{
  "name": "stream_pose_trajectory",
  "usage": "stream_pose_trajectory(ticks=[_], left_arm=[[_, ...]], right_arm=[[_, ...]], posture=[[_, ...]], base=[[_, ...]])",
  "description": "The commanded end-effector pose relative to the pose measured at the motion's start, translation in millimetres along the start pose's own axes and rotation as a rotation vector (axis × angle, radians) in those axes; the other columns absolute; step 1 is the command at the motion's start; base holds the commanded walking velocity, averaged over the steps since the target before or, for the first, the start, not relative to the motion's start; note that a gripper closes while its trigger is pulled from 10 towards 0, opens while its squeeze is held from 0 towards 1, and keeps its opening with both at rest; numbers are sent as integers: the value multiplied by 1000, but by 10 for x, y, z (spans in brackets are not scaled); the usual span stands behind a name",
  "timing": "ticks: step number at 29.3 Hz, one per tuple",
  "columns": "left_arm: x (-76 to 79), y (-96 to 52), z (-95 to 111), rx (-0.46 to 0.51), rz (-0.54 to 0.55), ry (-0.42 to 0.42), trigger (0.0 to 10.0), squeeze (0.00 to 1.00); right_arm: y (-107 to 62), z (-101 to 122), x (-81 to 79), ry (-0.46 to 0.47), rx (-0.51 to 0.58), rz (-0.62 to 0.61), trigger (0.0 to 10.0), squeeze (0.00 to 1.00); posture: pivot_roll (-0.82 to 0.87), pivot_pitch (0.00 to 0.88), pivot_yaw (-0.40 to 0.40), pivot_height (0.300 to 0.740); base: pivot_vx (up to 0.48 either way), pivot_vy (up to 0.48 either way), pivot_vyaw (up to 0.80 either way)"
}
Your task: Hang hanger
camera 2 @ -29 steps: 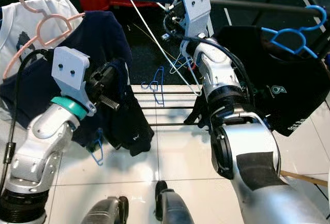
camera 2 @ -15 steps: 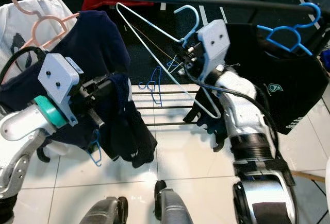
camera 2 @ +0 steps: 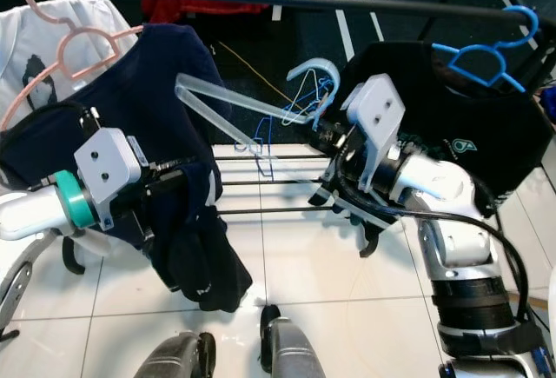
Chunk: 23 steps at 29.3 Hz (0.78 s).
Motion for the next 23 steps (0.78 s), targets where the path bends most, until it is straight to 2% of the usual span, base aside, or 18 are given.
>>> stream_pose_trajectory(ticks=[1,7,9,14,18,23], left_arm=[[9,-49,-41,-2,29,25,10000,0],[51,-115,-57,-13,14,34,10000,0],[81,-229,-91,-49,-53,75,10000,0],[94,-340,-106,-84,-127,120,10000,0],[99,-400,-110,-111,-203,161,10000,0],[83,-432,-112,-123,-238,163,10000,0]], right_arm=[[43,-47,-227,36,-9,95,10000,0],[64,-66,-308,45,-22,139,10000,0],[42,-39,-315,34,-32,173,10000,0],[-5,-28,-330,23,-47,207,10000,0],[-82,-21,-389,15,-60,271,10000,0],[-124,-27,-421,16,-71,304,10000,0]], posture=[[-56,178,-25,740],[-47,180,-32,740],[-40,185,-40,740],[-35,187,-40,740],[-37,181,-34,740],[-40,174,-31,740]], base=[[0,0,0],[0,0,0],[0,0,0],[0,0,0],[0,0,0],[0,0,0]])
Point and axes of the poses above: a point about 5 cm out from each wrist's last joint towards the gripper, its own y axis pointing out of the wrist towards the gripper, its own z axis along the axis of the wrist's last joint, x = y × z, the point moved 4 cm from there along y, pointing out of the wrist towards the gripper, and after that the axes turned 10 degrees about -y, right-handed, at the moved point
